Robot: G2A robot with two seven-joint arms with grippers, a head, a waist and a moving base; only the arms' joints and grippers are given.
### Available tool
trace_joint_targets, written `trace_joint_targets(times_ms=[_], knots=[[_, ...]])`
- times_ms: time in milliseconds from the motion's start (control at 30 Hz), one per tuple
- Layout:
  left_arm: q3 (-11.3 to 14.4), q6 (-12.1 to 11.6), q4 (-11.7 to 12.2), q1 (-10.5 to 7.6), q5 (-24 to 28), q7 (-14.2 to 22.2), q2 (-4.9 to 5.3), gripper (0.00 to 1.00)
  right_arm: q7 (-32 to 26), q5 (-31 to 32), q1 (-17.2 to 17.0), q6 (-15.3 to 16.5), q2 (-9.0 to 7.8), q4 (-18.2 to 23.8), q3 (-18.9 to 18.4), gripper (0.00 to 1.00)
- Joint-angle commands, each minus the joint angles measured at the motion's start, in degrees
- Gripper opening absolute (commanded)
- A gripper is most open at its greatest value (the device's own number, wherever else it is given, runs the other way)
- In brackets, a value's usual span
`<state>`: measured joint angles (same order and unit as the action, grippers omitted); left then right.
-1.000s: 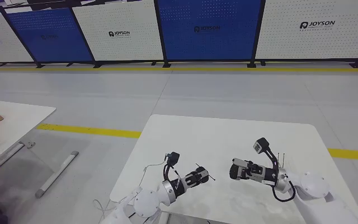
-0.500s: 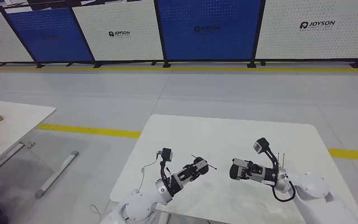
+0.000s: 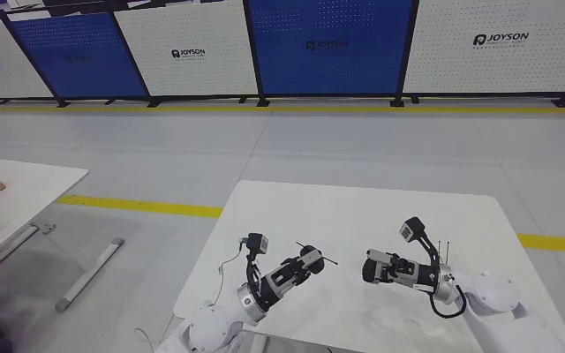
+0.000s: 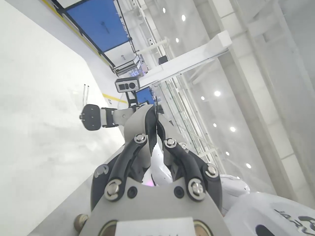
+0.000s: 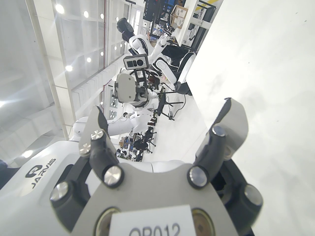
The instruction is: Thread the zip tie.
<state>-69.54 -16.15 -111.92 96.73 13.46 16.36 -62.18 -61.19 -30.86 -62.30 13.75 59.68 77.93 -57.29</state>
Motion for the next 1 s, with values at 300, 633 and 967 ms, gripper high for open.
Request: trace_joint_targets(times_ms=[300,633,967], knots=[[6.25,6.93,4.19,-4.20,-11.01,-6.32,-1.12,0.00,0.00,0.00,0.00,0.00,0.00,0.00,0.00,1.00],[6.26,7.22,4.35,-4.39,-10.78,-6.74,-1.18,0.00,0.00,0.00,0.00,0.00,0.00,0.00,0.00,1.00],[7.44,12.90,6.96,-7.07,-12.04,-8.73,-1.78,0.00,0.00,0.00,0.00,0.00,0.00,0.00,0.00,1.00]])
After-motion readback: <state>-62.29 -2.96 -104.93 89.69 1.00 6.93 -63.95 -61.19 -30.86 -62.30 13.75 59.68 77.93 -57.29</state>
